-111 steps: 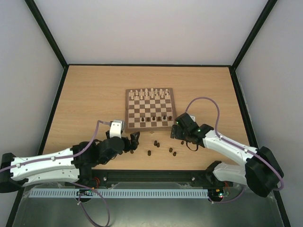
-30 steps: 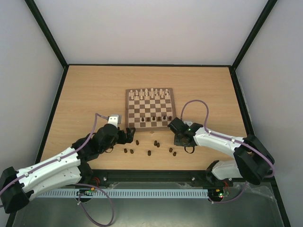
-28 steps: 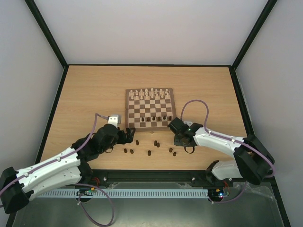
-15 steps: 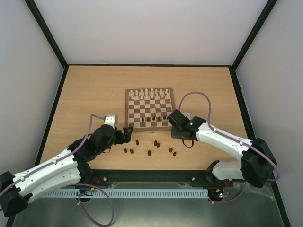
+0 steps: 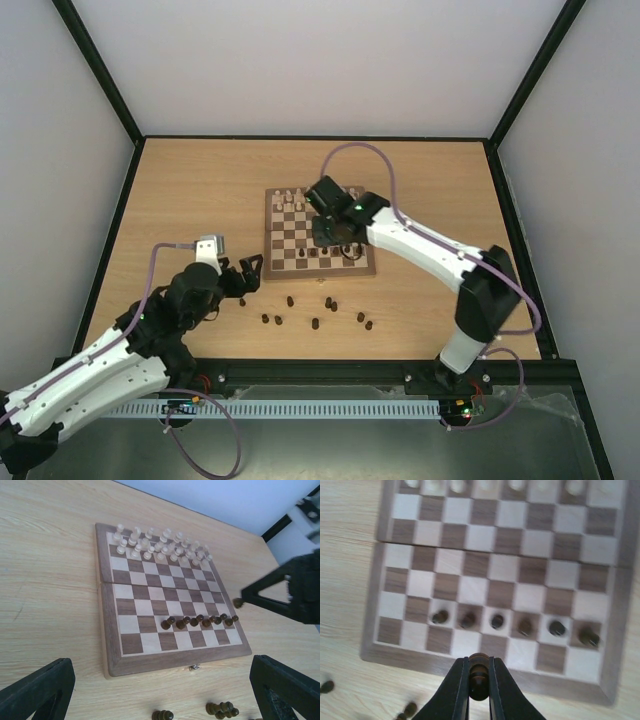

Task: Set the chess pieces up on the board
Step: Place the chess piece on the chessboard.

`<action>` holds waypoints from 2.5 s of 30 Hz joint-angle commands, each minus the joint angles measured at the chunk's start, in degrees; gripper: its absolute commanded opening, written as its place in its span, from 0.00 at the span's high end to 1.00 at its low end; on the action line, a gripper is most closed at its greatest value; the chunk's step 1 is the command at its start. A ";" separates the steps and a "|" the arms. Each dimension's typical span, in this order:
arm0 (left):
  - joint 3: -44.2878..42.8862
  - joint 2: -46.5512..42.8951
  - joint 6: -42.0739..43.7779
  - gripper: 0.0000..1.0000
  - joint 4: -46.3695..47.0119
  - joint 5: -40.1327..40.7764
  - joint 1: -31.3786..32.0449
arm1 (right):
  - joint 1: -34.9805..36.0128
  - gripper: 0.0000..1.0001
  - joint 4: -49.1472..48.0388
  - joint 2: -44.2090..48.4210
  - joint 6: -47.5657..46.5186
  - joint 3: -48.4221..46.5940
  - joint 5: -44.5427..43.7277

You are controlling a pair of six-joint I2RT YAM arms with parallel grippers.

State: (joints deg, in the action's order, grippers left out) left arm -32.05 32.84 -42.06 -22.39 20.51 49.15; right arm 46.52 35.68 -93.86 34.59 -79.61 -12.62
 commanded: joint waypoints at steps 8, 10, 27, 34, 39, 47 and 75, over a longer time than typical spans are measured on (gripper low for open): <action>-2.28 -3.81 -1.86 0.01 -3.84 3.31 -0.39 | 5.81 0.99 10.44 -23.78 -8.37 -25.57 3.79; -2.34 -4.20 -2.03 0.01 -4.25 3.41 -0.44 | 6.44 0.99 12.09 -27.76 -8.93 -29.33 3.66; -2.18 -5.22 -2.35 0.01 -4.62 3.22 -0.42 | 7.44 0.97 13.78 -34.31 -9.10 -31.82 0.22; -2.14 -5.24 -2.32 0.01 -4.51 3.13 -0.43 | 7.44 0.96 12.65 -35.07 -9.14 -32.01 0.23; -2.03 -5.38 -2.23 0.01 -4.50 2.95 -0.41 | 7.44 0.95 12.25 -35.92 -9.12 -32.47 0.31; -1.90 -5.51 -2.16 0.01 -4.41 2.78 -0.40 | 7.35 0.94 12.15 -36.32 -9.01 -32.52 0.19; -2.38 -3.90 -2.40 0.01 -4.84 4.27 -0.39 | 7.52 0.58 6.60 -23.91 -9.85 -26.60 -2.41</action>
State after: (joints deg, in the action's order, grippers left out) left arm -32.84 27.92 -44.18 -26.17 23.11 49.10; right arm 53.67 44.31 -127.68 25.52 -110.04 -12.75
